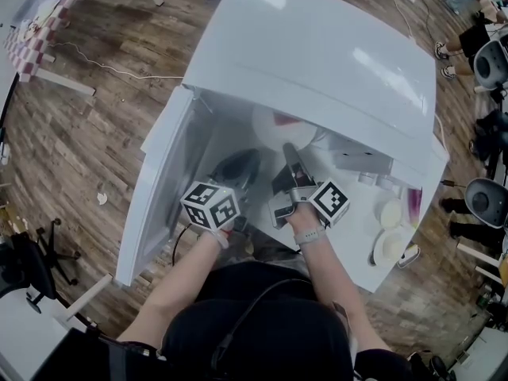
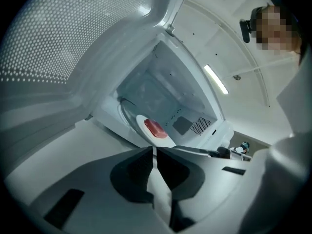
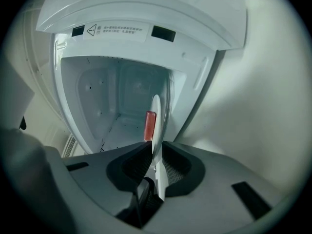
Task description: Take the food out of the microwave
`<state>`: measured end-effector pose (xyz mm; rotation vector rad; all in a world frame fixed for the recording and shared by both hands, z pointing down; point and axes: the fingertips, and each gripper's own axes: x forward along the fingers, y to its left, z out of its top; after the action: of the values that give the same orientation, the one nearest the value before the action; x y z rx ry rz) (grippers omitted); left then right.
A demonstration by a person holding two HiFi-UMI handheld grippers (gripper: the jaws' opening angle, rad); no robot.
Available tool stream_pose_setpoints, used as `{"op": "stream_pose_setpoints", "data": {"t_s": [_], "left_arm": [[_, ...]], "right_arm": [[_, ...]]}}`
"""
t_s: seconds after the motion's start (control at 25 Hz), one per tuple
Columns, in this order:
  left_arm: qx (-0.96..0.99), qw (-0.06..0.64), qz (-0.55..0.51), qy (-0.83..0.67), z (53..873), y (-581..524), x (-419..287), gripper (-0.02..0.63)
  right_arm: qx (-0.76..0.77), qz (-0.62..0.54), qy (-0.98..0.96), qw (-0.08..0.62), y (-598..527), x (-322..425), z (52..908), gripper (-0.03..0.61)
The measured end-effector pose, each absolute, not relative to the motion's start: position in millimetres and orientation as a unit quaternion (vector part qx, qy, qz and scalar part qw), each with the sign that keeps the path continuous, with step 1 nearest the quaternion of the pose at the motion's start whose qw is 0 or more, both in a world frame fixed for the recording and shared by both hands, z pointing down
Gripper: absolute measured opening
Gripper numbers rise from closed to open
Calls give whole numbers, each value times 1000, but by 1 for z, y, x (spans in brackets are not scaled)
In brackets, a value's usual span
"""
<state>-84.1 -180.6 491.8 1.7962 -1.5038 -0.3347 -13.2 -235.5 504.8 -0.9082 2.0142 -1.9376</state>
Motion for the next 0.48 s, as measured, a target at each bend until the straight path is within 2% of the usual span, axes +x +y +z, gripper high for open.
{"op": "stream_pose_setpoints", "data": {"t_s": [0.48], "left_arm": [[710, 395, -160, -561, 490, -183, -78, 19]], "right_arm": [[-320, -652, 681, 99, -235, -10, 505, 77]]}}
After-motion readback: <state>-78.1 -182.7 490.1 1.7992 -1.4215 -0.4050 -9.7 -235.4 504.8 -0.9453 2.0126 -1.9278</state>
